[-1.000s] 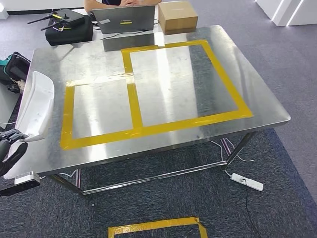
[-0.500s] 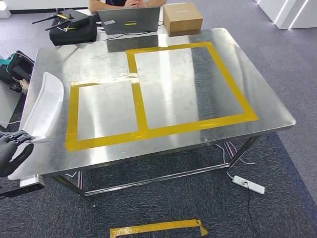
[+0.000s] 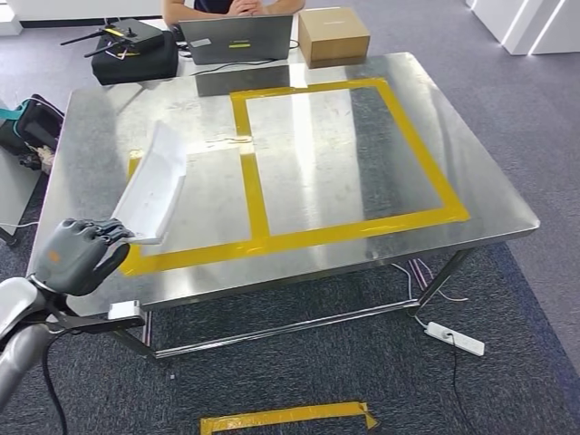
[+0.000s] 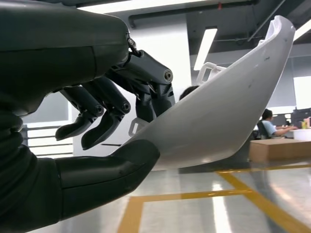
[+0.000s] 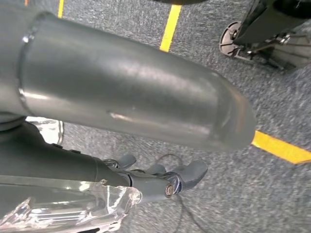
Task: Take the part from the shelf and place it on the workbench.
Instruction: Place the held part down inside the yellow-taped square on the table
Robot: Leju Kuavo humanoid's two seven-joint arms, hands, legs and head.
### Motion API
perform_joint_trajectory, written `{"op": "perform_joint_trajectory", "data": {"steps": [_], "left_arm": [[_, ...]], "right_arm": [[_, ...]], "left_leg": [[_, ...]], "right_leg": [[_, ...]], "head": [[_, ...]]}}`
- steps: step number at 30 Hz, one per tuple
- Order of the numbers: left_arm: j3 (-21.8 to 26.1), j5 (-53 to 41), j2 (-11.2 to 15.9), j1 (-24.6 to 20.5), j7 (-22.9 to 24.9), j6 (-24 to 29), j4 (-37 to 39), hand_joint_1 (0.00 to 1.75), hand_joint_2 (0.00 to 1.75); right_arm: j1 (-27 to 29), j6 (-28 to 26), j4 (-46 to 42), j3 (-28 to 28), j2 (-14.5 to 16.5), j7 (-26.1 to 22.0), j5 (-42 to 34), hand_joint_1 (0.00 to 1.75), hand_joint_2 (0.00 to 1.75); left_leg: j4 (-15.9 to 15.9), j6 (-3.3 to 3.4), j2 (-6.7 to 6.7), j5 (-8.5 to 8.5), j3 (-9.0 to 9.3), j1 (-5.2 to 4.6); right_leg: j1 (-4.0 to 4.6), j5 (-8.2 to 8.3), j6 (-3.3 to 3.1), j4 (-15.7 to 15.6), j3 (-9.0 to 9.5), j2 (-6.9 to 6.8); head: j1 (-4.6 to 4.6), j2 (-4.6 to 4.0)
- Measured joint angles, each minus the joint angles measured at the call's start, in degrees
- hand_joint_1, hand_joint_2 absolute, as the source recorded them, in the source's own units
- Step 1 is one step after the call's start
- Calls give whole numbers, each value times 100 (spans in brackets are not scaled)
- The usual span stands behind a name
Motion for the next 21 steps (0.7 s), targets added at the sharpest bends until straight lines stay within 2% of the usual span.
{"op": "perform_joint_trajectory", "data": {"steps": [5,15,19,20,21], "left_arm": [[-480,-117,-348,-484,318,45,414,175,175],[-766,-144,-517,-779,423,120,805,175,175],[-801,-272,-543,-842,579,273,1008,0,175],[-801,-302,-552,-862,624,330,1070,0,175],[-798,-321,-560,-884,672,386,1136,0,131]], "right_arm": [[31,103,0,80,0,-170,33,0,0],[76,217,0,123,1,-221,42,0,0],[105,315,0,125,9,-238,31,0,0],[110,329,0,125,12,-244,22,0,0],[114,336,0,125,16,-249,12,0,0]], "left_leg": [[0,1,3,0,2,-1],[-8,0,3,1,3,2],[-8,1,3,1,3,2],[-8,1,3,1,3,2],[-8,1,3,1,3,2]], "right_leg": [[-3,9,12,0,-2,12],[0,8,12,0,-6,12],[0,8,12,0,-7,12],[0,8,12,0,-7,12],[0,8,12,0,-7,12]], "head": [[1,0],[-1,0],[0,0],[-1,0],[-1,0]]}}
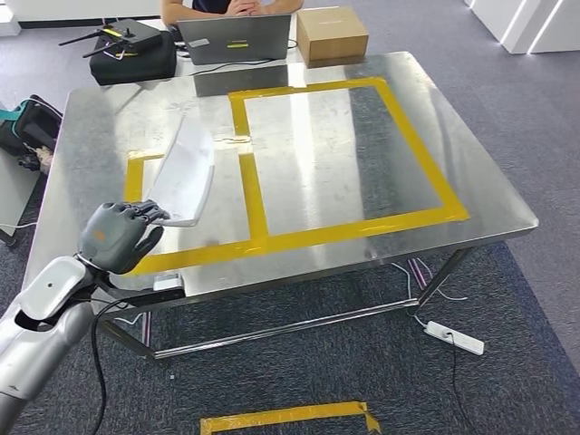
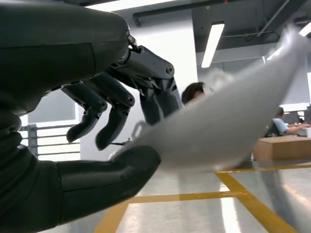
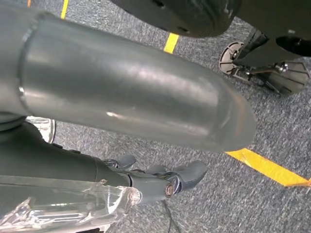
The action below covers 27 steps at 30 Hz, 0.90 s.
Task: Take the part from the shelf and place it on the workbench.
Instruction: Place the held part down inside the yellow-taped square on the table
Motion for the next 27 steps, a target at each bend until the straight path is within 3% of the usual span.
{"op": "perform_joint_trajectory", "data": {"steps": [3,23,27], "left_arm": [[22,-18,-26,-55,119,118,179,0,0],[227,-36,-49,-53,302,276,487,0,0],[370,52,-16,-10,345,314,486,0,0]], "right_arm": [[6,17,1,0,14,-3,-29,0,0],[23,21,2,0,33,-45,-116,0,0],[27,16,2,0,68,-50,-134,0,0]], "left_leg": [[0,0,0,0,0,0],[4,4,0,-3,-2,-5],[-142,144,15,97,77,-8]], "right_leg": [[0,0,0,0,1,0],[-3,2,3,-7,5,-2],[-31,3,119,-38,6,1]], "head": [[1,0],[1,0],[4,0]]}}
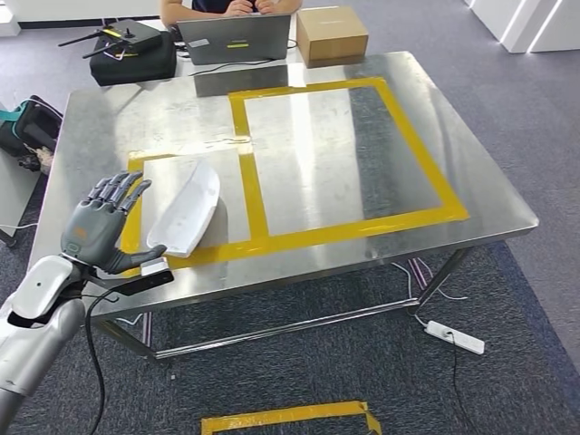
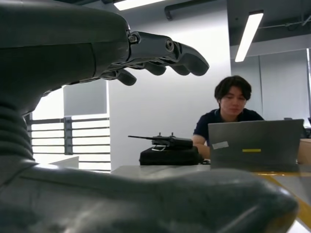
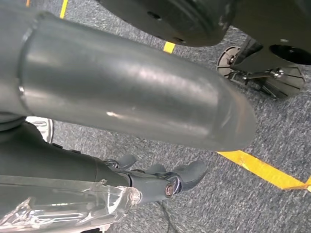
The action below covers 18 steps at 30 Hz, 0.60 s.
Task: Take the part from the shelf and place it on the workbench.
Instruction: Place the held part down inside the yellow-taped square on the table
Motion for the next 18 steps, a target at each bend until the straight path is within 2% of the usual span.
{"op": "perform_joint_trajectory", "data": {"steps": [1,2,4,5,6,7,8,9,10,11,14,15,16,18], "left_arm": [[48,27,11,7,0,11,-1,0,0],[89,55,22,25,0,17,-1,0,0],[157,100,52,96,-4,22,-1,0,0],[189,119,67,150,-9,22,-1,0,0],[221,133,81,199,-14,22,-1,0,0],[250,146,97,240,-18,21,-1,0,0],[277,155,116,268,-20,19,-1,0,0],[305,166,141,284,-22,17,-1,0,0],[334,178,168,294,-24,14,-1,0,0],[367,190,197,304,-27,10,-1,0,0],[434,214,281,352,-40,1,-1,0,0],[449,221,311,377,-48,-1,-1,0,0],[470,232,339,402,-56,-2,-1,0,0],[521,255,388,446,-69,-7,-1,0,0]], "right_arm": [[0,-2,0,0,2,1,0,0,0],[2,-4,0,0,2,5,0,0,0],[15,-5,0,0,2,17,0,0,0],[25,-5,0,0,2,23,-1,0,0],[35,-5,0,0,2,26,-2,0,0],[41,-5,0,-1,1,28,-7,0,0],[44,-5,0,-1,-1,28,-14,0,0],[39,-4,1,-2,-1,28,-22,0,0],[31,-1,2,-2,4,25,-30,0,0],[24,2,3,-3,8,21,-35,0,0],[16,7,3,-14,11,13,-46,0,0],[13,7,2,-17,9,13,-48,0,0],[10,8,2,-19,8,14,-49,0,0],[4,8,2,-20,8,22,-47,0,0]], "left_leg": [[-77,24,11,41,36,12],[-123,35,21,66,60,22],[-135,45,23,73,61,13],[-132,42,23,73,60,12],[-128,33,22,70,58,15],[-116,12,20,65,57,28],[-91,-22,16,51,55,45],[-58,-68,10,31,44,56],[-10,-119,2,12,22,61],[41,-166,-6,0,-4,54],[120,-266,-18,6,-69,45],[162,-292,-14,-50,-96,53],[302,-313,-11,-186,-159,59],[921,-341,-6,-628,-415,59]], "right_leg": [[6,-109,2,143,-70,2],[9,-276,-6,420,-203,1],[11,-618,-10,1196,-560,2],[8,-681,-5,1476,-691,1],[1,-636,4,1560,-734,0],[-9,-483,16,1409,-660,-2],[-26,-274,32,1065,-485,-5],[-35,-147,57,696,-285,0],[-38,-52,52,413,-117,17],[-41,-39,27,257,-28,30],[-34,-69,-135,271,-75,51],[-33,-54,-184,278,-101,50],[-34,-28,-236,275,-131,48],[-23,34,-322,267,-213,40]], "head": [[11,0],[24,0],[34,0],[33,0],[33,0],[33,0],[34,0],[37,0],[45,0],[50,0],[34,0],[25,0],[20,0],[5,0]]}}
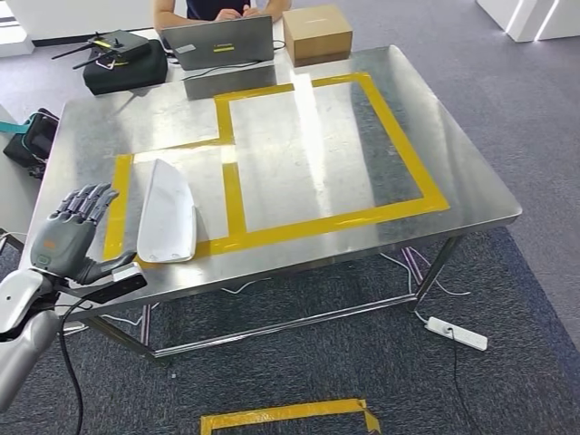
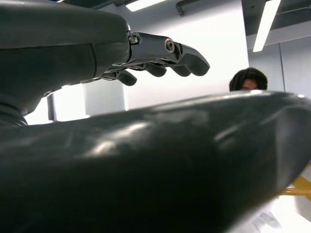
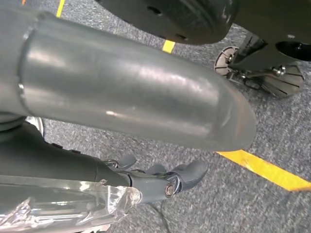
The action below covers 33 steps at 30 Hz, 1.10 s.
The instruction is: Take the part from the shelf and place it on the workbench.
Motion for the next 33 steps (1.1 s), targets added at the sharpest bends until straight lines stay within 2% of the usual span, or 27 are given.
{"op": "perform_joint_trajectory", "data": {"steps": [2,3,4,5,7,8,9,11,12,13,14,16,17,18,19,20,21,23,24,25,26,27,28,29,31,32,33], "left_arm": [[32,16,40,54,-5,-13,0,0,0],[37,21,62,87,-9,-20,0,0,0],[43,26,86,116,-11,-25,0,0,0],[54,31,112,135,-14,-27,-1,0,0],[97,40,169,145,-16,-28,-4,0,0],[126,45,195,149,-16,-28,-7,0,0],[149,48,219,155,-16,-28,-9,0,0],[171,51,254,184,-16,-30,-11,0,0],[173,52,268,197,-16,-35,-14,0,0],[177,54,279,219,-16,-43,-21,0,0],[188,56,294,252,-16,-53,-36,0,0],[236,60,339,346,-16,-73,-74,0,0],[270,62,364,401,-16,-81,-89,0,0],[302,64,389,452,-16,-87,-98,0,0],[332,66,418,503,-16,-92,-106,0,0],[365,70,450,556,-16,-95,-116,0,0],[406,75,488,613,-16,-96,-134,0,0],[511,94,566,732,-16,-97,-180,0,0],[565,103,603,784,-16,-97,-199,0,0],[615,110,637,835,-16,-97,-212,0,0],[664,116,672,892,-16,-97,-221,0,0],[710,120,707,959,-17,-97,-231,0,0],[759,123,747,1032,-21,-98,-241,0,0],[810,126,785,1103,-26,-99,-250,0,0],[903,127,845,1225,-33,-110,-258,0,0],[945,126,865,1292,-32,-120,-260,0,0],[986,124,884,1369,-32,-132,-262,0,0]], "right_arm": [[3,1,0,-1,-2,11,1,0,0],[5,2,0,-1,-3,15,1,0,0],[5,4,0,-2,-4,18,2,0,0],[3,7,0,-2,-4,20,2,0,0],[-3,12,0,-2,-4,22,3,0,0],[-5,15,0,-2,-5,23,3,0,0],[-7,18,0,-2,-5,24,4,0,0],[-2,23,0,-2,-7,25,4,0,0],[1,26,0,-2,-7,26,4,0,0],[6,29,0,-2,-8,28,3,0,0],[10,32,0,-2,-9,29,3,0,0],[9,38,0,-2,-10,34,2,0,0],[8,39,0,-2,-11,35,0,0,0],[6,40,0,-2,-13,37,-2,0,0],[6,42,0,-2,-14,39,-3,0,0],[5,43,0,-2,-16,41,-6,0,0],[-1,44,-1,-2,-20,43,-10,0,0],[-20,45,-3,-2,-37,51,-21,0,0],[-27,47,-4,-2,-44,56,-26,0,0],[-31,50,-5,-2,-49,63,-31,0,0],[-27,53,-4,-2,-50,70,-36,0,0],[-20,56,-4,-3,-52,75,-39,0,0],[-19,57,-4,-4,-55,82,-43,0,0],[-19,59,-4,-5,-57,86,-44,0,0],[-28,64,-4,-7,-58,89,-44,0,0],[-28,66,-4,-7,-59,90,-42,0,0],[-23,68,-4,-7,-59,90,-41,0,0]], "left_leg": [[694,-1,0,-338,-261,-2],[818,10,0,-352,-279,-2],[731,29,0,-261,-190,-4],[443,53,0,-100,6,-7],[-352,101,-1,161,510,-22],[-635,115,-2,220,676,-35],[-790,124,-4,233,750,-50],[-835,164,-6,288,706,-70],[-844,199,-3,334,668,-67],[-852,242,1,389,625,-60],[-860,278,7,446,571,-52],[-858,323,20,552,445,-60],[-856,333,25,607,373,-72],[-854,338,28,663,300,-86],[-851,341,29,716,231,-100],[-849,337,28,767,166,-112],[-844,329,28,814,113,-120],[-834,293,29,899,40,-137],[-829,269,30,942,23,-138],[-831,239,31,984,12,-136],[-834,207,32,1027,5,-131],[-827,171,30,1022,-12,-122],[-761,133,28,917,-53,-116],[-601,96,27,715,-123,-107],[41,29,27,135,-329,-77],[409,3,27,-68,-415,-60],[690,-20,27,-137,-448,-44]], "right_leg": [[22,66,-40,0,-99,-10],[32,101,-43,1,-146,-13],[41,138,-39,1,-191,-14],[48,175,-31,1,-230,-12],[62,249,7,3,-292,-9],[68,291,37,-2,-311,-8],[72,336,71,-14,-324,-7],[71,437,145,-66,-338,-7],[66,423,177,-65,-365,-9],[65,314,201,10,-418,-13],[66,100,221,208,-501,-17],[73,-472,239,937,-717,-24],[79,-653,242,1304,-786,-24],[86,-704,236,1536,-787,-24],[95,-629,220,1564,-688,-24],[110,-484,192,1383,-481,-22],[128,-356,153,1027,-183,-19],[168,-329,74,191,440,-11],[184,-377,47,-81,605,-8],[197,-413,27,-208,671,-5],[199,-389,5,-236,640,-5],[193,-344,-31,-243,598,-9],[182,-290,-76,-250,566,-15],[167,-223,-114,-263,509,-23],[158,-88,-155,-266,367,-33],[155,-21,-153,-263,281,-36],[150,43,-144,-261,194,-37]], "head": [[-5,0],[-5,0],[-4,0],[-5,0],[-5,0],[-3,0],[-8,0],[-14,0],[-17,0],[-10,0],[-3,0],[11,0],[12,0],[12,0],[12,0],[11,0],[11,0],[6,0],[6,0],[4,0],[2,0],[4,0],[-5,0],[-18,0],[-38,0],[-41,0],[-40,0]]}}
